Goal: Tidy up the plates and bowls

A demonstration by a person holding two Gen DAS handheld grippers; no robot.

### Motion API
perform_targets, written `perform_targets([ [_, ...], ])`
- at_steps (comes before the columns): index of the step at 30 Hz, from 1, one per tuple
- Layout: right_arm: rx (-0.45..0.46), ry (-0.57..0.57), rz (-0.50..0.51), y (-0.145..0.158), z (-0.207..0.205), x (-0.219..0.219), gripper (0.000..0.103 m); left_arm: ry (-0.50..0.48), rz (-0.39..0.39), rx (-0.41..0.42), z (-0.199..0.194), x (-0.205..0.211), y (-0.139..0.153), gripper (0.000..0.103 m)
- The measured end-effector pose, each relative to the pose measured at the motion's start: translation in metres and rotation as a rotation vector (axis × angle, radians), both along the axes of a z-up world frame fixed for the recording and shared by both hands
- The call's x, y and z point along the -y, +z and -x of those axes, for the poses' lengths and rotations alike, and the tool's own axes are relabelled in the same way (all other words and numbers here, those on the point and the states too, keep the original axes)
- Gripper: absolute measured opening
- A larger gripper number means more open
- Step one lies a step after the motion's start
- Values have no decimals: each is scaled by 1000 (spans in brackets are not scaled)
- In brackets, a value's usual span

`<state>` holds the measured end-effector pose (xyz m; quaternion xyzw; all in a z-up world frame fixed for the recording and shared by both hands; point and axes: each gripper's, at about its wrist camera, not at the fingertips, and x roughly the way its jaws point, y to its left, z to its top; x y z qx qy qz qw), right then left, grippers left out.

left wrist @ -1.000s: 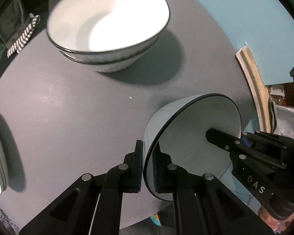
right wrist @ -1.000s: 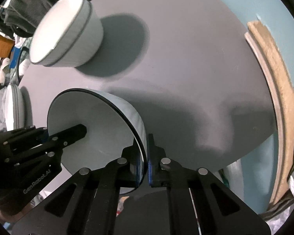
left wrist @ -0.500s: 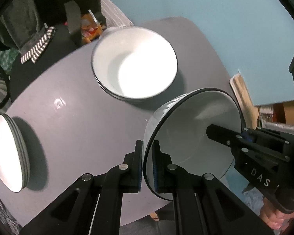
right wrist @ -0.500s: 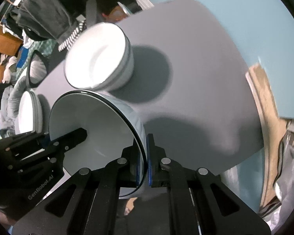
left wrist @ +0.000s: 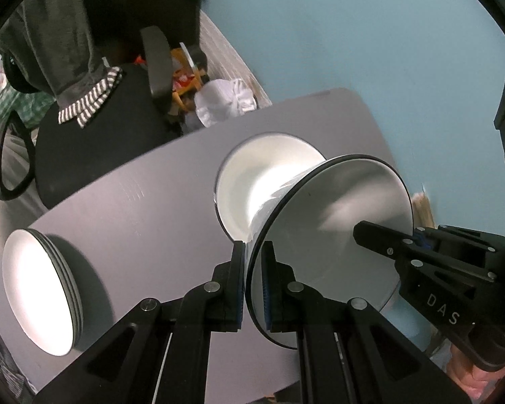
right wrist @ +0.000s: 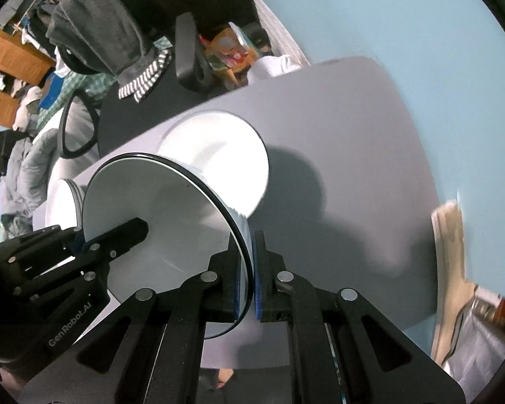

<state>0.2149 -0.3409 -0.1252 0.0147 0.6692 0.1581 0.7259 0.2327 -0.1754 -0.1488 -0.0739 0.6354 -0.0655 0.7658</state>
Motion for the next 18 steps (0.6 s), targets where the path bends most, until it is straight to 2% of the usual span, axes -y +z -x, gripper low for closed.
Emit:
perform_targets([
  [10,-49,34,12,-16,-42,-16,6,39,-38,-19,-32,-8,-20,8],
  [18,-96,54,27,-29,-52,-18,6,32,-74,-49,-38,-8,-36,8],
])
